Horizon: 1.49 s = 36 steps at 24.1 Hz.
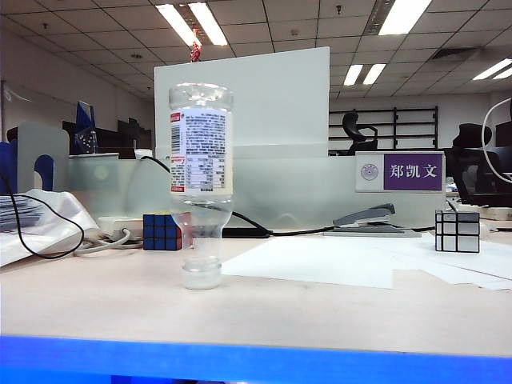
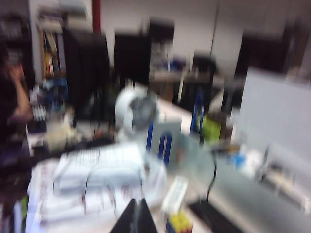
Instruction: Flip the plastic bottle upside down.
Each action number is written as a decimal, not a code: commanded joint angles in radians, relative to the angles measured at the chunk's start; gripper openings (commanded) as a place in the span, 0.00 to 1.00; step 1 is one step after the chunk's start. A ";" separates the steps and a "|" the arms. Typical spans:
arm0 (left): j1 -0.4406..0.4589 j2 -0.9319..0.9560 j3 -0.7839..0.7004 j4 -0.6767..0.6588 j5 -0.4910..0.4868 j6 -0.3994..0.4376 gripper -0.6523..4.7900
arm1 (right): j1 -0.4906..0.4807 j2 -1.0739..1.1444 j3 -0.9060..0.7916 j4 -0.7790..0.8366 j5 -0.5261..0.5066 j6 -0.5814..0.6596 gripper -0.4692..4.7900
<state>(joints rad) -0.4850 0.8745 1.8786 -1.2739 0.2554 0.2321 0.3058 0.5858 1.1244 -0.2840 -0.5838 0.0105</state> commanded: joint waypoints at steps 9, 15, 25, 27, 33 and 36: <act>-0.001 -0.352 -0.215 0.056 -0.044 -0.092 0.11 | 0.000 -0.118 -0.023 0.016 0.080 0.095 0.08; -0.001 -0.678 -0.660 0.368 -0.087 -0.181 0.11 | 0.000 -0.206 -0.195 0.078 0.158 0.096 0.08; -0.001 -0.855 -1.144 0.617 0.022 -0.301 0.11 | 0.000 -0.369 -0.643 0.356 0.220 0.208 0.09; -0.001 -0.855 -1.203 0.691 0.023 -0.330 0.11 | 0.000 -0.368 -0.712 0.360 0.220 0.208 0.09; -0.001 -0.855 -1.376 0.819 0.074 -0.409 0.11 | 0.000 -0.368 -0.826 0.371 0.326 0.202 0.09; -0.001 -0.855 -1.442 0.867 0.071 -0.421 0.11 | 0.000 -0.368 -0.849 0.369 0.389 0.198 0.09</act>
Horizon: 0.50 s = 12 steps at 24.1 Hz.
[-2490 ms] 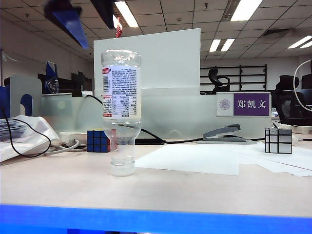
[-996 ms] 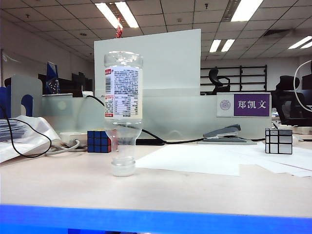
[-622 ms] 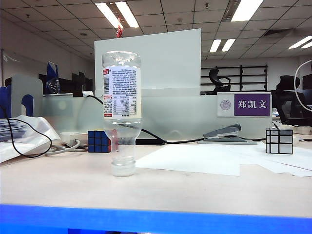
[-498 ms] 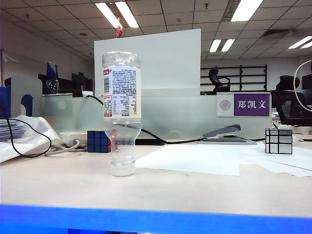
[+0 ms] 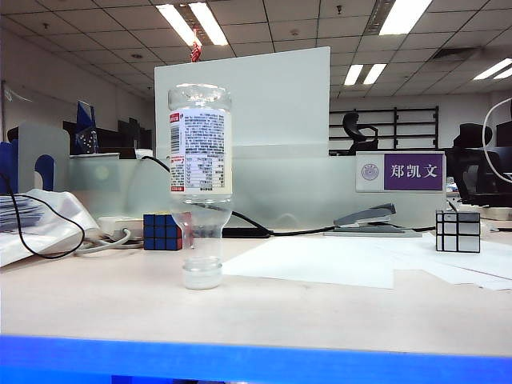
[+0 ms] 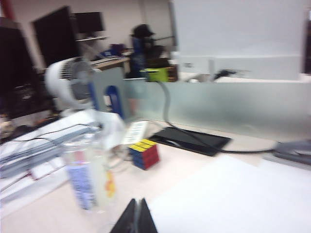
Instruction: Flip the plastic bottle upside down.
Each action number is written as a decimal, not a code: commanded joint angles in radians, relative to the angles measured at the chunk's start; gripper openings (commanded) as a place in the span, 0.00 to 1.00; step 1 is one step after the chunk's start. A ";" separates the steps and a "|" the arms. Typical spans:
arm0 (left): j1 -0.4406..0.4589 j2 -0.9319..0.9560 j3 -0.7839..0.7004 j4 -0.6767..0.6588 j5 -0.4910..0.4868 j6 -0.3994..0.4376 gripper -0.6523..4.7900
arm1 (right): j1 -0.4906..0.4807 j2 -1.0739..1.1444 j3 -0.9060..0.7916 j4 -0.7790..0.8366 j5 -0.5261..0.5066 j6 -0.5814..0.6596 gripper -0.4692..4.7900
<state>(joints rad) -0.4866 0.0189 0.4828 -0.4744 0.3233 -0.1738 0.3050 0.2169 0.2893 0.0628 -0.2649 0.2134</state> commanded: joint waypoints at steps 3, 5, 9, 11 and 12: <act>0.000 0.001 -0.093 0.132 0.003 -0.074 0.11 | 0.001 0.001 -0.024 0.016 0.099 -0.004 0.09; 0.000 0.001 -0.109 0.142 0.002 -0.096 0.11 | 0.001 0.001 -0.024 0.013 0.099 -0.004 0.09; 0.000 0.001 -0.110 0.126 0.003 -0.096 0.11 | 0.001 0.001 -0.024 0.008 0.099 -0.004 0.09; 0.000 0.001 -0.110 0.123 0.007 -0.095 0.11 | 0.001 0.001 -0.024 0.009 0.099 -0.004 0.09; 0.000 0.001 -0.110 0.123 0.007 -0.095 0.11 | 0.001 0.001 -0.024 0.009 0.099 -0.004 0.09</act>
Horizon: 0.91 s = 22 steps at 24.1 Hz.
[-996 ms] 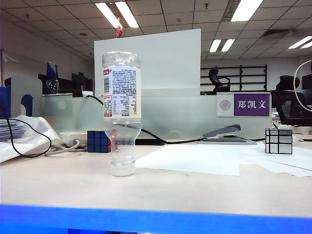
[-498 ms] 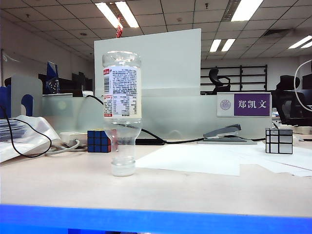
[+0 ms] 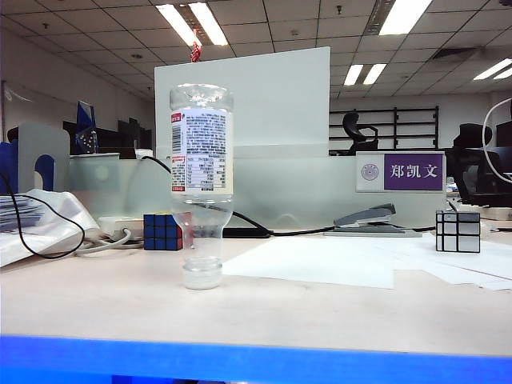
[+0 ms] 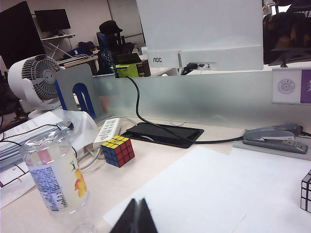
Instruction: Flip the plastic bottle upside down.
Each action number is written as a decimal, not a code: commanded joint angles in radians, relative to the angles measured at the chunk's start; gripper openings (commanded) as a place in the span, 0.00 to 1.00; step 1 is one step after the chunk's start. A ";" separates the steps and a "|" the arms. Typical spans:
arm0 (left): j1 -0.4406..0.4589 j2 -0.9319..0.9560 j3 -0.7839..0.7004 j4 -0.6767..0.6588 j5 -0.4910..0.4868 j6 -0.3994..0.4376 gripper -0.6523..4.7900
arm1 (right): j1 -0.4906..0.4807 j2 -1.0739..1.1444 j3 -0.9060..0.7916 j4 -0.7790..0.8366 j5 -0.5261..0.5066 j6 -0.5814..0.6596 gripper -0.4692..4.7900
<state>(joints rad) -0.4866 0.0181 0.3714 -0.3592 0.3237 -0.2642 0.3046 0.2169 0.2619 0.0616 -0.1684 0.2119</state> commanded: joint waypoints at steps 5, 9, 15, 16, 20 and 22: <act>0.000 0.002 0.001 0.002 0.014 -0.003 0.11 | 0.001 0.001 0.004 0.010 0.002 -0.003 0.09; 0.000 0.002 0.001 -0.002 0.014 -0.002 0.11 | 0.001 0.001 0.004 0.010 0.002 -0.003 0.09; 0.001 0.002 0.001 -0.005 -0.029 0.191 0.11 | 0.001 0.001 0.004 0.010 0.002 -0.003 0.09; 0.001 0.002 0.001 -0.006 -0.109 0.303 0.11 | 0.001 0.001 0.004 0.010 0.002 -0.003 0.09; 0.048 0.000 -0.003 -0.003 -0.407 0.414 0.11 | 0.001 0.001 0.004 0.010 0.002 -0.003 0.09; 0.134 0.000 -0.019 0.045 -0.557 0.423 0.11 | 0.001 0.001 0.004 0.010 0.002 -0.003 0.09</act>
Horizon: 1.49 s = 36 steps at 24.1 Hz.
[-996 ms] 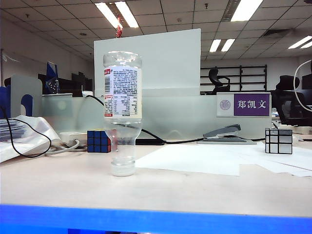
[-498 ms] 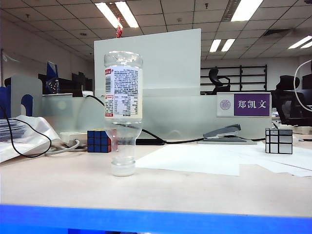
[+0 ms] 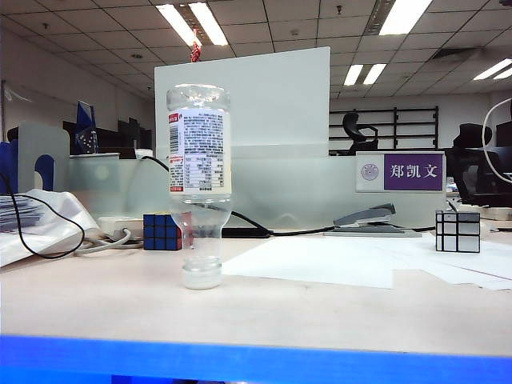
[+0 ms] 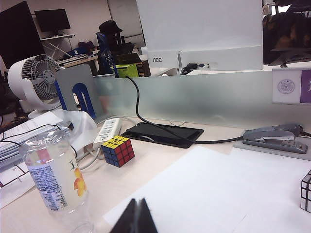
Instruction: Flip the plastic bottle upside down.
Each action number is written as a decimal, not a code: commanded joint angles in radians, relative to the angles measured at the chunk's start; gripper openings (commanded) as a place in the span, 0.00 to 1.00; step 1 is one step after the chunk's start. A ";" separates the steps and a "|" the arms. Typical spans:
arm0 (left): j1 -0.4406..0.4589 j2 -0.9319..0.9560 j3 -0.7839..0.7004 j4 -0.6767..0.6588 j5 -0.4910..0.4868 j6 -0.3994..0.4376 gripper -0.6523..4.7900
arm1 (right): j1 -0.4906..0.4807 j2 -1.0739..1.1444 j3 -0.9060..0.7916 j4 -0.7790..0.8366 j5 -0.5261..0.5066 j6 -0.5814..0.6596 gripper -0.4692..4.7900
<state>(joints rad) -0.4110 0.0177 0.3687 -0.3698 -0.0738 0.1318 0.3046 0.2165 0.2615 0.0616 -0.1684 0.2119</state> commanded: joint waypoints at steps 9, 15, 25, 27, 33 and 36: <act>0.367 -0.015 -0.157 0.324 0.115 -0.068 0.11 | 0.001 -0.006 0.004 -0.006 0.003 -0.003 0.09; 0.412 -0.016 -0.241 0.372 0.249 -0.193 0.11 | 0.001 -0.006 0.004 -0.013 0.002 -0.003 0.09; 0.412 -0.016 -0.359 0.463 0.188 -0.195 0.11 | 0.002 -0.006 0.004 -0.013 0.002 -0.003 0.09; 0.412 -0.016 -0.359 0.458 0.151 -0.192 0.11 | 0.001 -0.006 0.004 -0.013 0.002 -0.003 0.09; 0.412 -0.016 -0.359 0.442 0.112 -0.184 0.11 | 0.001 -0.006 0.004 -0.013 0.002 -0.003 0.09; 0.412 -0.016 -0.359 0.428 0.112 -0.185 0.11 | 0.001 -0.006 0.004 -0.013 0.002 -0.003 0.09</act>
<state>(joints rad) -0.0006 0.0036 0.0082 0.0521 0.0410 -0.0570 0.3050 0.2108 0.2619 0.0357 -0.1684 0.2119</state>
